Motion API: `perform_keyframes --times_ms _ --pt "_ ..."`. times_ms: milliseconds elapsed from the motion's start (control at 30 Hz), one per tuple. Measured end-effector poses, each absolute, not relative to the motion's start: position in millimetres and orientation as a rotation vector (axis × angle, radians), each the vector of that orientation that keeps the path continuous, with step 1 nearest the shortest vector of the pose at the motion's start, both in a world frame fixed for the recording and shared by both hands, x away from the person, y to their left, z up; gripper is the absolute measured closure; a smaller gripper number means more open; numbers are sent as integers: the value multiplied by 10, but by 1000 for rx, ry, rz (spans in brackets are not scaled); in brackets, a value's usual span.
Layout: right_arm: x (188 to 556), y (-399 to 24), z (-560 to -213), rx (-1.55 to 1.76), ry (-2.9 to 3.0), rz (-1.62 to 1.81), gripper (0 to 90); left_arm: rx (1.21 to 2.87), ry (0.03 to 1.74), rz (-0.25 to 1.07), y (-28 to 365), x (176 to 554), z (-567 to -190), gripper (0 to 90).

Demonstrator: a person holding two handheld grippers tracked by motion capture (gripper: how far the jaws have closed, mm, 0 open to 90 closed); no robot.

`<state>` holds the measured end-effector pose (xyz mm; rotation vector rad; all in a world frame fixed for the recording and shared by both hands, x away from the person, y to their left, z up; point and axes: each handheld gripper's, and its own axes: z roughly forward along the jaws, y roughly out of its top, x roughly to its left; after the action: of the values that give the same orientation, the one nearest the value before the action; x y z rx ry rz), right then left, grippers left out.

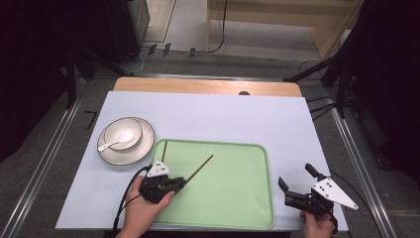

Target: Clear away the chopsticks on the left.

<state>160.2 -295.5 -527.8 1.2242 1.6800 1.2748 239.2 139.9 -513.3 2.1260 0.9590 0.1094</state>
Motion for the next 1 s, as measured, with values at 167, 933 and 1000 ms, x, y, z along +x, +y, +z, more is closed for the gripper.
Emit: perform_keyframes --times_ms 167,933,1000 --pt "1609 -2951 -5286 1231 1682 1271 1 2154 942 103 1224 2504 -5184 897" --pt "1607 -2964 -5291 1230 1683 1275 1 2162 1065 198 1404 2704 -5194 900" --pt "1603 -2969 -5292 1234 1680 1273 1 2162 1081 205 1463 2707 -5190 900"
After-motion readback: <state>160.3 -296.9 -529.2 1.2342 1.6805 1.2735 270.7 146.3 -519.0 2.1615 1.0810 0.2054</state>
